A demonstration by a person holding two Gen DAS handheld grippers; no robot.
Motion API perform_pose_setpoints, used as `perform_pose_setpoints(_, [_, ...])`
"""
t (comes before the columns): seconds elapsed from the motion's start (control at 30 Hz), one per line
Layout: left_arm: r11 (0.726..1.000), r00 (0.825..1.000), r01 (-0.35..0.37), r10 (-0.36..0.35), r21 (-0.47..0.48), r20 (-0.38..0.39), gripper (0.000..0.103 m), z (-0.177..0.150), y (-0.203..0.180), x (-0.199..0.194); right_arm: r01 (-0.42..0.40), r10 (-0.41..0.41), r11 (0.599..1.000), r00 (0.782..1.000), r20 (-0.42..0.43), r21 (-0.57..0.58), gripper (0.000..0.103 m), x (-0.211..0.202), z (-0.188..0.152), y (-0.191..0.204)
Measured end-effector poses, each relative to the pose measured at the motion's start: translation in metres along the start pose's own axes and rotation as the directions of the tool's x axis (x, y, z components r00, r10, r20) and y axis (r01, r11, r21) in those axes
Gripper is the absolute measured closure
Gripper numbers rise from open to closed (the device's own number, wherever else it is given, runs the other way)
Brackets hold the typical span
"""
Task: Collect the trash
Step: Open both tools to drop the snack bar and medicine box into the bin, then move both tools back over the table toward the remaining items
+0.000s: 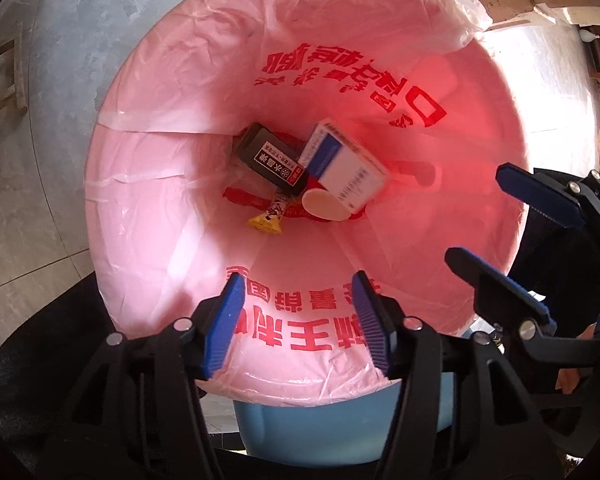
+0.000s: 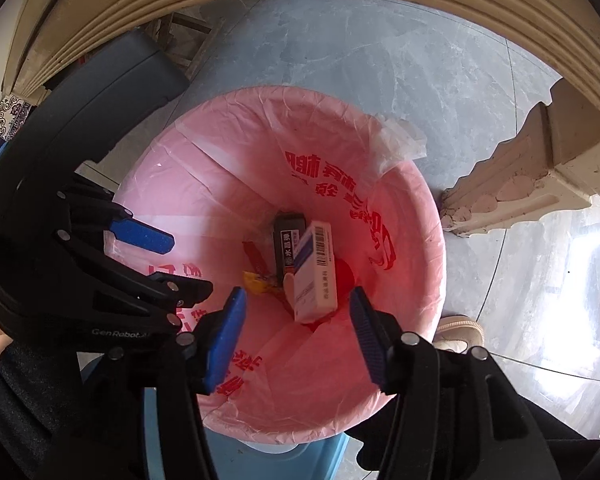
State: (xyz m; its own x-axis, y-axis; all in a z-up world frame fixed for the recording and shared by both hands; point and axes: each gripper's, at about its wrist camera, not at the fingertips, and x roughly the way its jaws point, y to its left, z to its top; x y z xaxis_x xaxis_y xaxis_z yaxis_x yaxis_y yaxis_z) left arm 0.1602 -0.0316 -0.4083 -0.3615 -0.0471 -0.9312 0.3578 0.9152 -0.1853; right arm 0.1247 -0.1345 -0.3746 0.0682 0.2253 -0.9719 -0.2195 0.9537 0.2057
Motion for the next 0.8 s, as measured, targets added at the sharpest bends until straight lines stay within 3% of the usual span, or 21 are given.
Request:
perform_pose_setpoints(0.5, [0.998,1.0,0.01,-0.008,-0.06,0.028,0.041,-0.009,0.007,-0.016,-0.038,0.038,0.999,0.999,0.002,-0.007,0.049,-0.011,-0.002,0.006])
perform_pose_setpoints(0.73, [0.993,0.99,-0.018,0.034,-0.118,0.137,0.041,-0.05,0.009,-0.078,-0.077,0.08,0.996,0.995,0.066,-0.043,0.048,-0.074,-0.005,0.015])
perform_pose_setpoints(0.8, [0.991,0.981,0.009,0.017,-0.135,0.192,0.041,-0.066,0.011,-0.108,-0.08,0.087,0.995,0.99,0.109,-0.067,0.037,-0.106,-0.003,0.017])
